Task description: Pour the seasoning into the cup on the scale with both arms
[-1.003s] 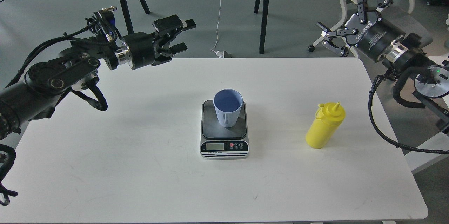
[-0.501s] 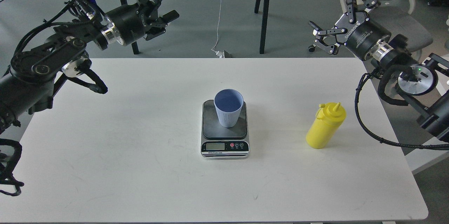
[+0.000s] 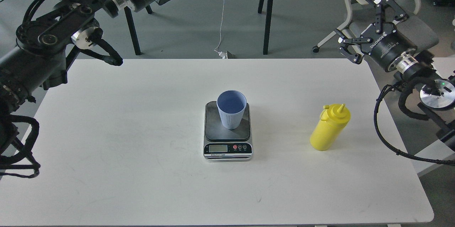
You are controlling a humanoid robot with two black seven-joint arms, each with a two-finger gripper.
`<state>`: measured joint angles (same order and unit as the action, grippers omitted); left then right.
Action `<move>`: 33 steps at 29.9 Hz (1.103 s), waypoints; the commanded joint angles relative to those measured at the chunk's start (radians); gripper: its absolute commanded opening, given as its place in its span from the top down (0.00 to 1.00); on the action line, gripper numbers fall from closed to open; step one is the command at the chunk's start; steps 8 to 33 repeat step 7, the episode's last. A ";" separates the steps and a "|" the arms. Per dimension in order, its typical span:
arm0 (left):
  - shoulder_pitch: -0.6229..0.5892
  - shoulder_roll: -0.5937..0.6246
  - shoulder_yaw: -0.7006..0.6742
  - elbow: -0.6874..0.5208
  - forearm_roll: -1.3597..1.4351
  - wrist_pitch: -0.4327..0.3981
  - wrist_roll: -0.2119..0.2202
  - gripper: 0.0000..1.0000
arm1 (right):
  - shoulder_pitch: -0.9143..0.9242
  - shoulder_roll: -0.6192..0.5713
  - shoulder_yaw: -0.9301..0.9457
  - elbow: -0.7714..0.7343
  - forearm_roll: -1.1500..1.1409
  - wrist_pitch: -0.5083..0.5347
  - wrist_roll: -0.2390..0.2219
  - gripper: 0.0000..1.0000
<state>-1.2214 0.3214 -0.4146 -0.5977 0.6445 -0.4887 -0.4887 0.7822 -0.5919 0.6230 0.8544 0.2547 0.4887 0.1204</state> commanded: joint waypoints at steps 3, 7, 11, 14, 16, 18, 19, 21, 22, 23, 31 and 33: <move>0.002 -0.022 -0.001 0.012 0.000 0.000 0.000 0.01 | -0.009 0.001 0.007 -0.001 0.000 0.000 0.001 0.01; -0.001 -0.019 -0.001 0.012 0.000 0.000 0.000 0.01 | -0.012 0.004 0.011 -0.003 -0.002 0.000 0.002 0.01; -0.001 -0.019 -0.001 0.012 0.000 0.000 0.000 0.01 | -0.012 0.004 0.011 -0.003 -0.002 0.000 0.002 0.01; -0.001 -0.019 -0.001 0.012 0.000 0.000 0.000 0.01 | -0.012 0.004 0.011 -0.003 -0.002 0.000 0.002 0.01; -0.001 -0.019 -0.001 0.012 0.000 0.000 0.000 0.01 | -0.012 0.004 0.011 -0.003 -0.002 0.000 0.002 0.01; -0.001 -0.019 -0.001 0.012 0.000 0.000 0.000 0.01 | -0.012 0.004 0.011 -0.003 -0.002 0.000 0.002 0.01; -0.001 -0.019 -0.001 0.012 0.000 0.000 0.000 0.01 | -0.012 0.004 0.011 -0.003 -0.002 0.000 0.002 0.01; -0.001 -0.019 -0.001 0.012 0.000 0.000 0.000 0.01 | -0.012 0.004 0.011 -0.003 -0.002 0.000 0.002 0.01; -0.001 -0.019 -0.001 0.012 0.000 0.000 0.000 0.01 | -0.012 0.004 0.011 -0.003 -0.002 0.000 0.002 0.01; -0.001 -0.019 -0.001 0.012 0.000 0.000 0.000 0.01 | -0.012 0.004 0.011 -0.003 -0.002 0.000 0.002 0.01; -0.001 -0.019 -0.001 0.012 0.000 0.000 0.000 0.01 | -0.012 0.004 0.011 -0.003 -0.002 0.000 0.002 0.01; -0.001 -0.019 -0.001 0.012 0.000 0.000 0.000 0.01 | -0.012 0.004 0.011 -0.003 -0.002 0.000 0.002 0.01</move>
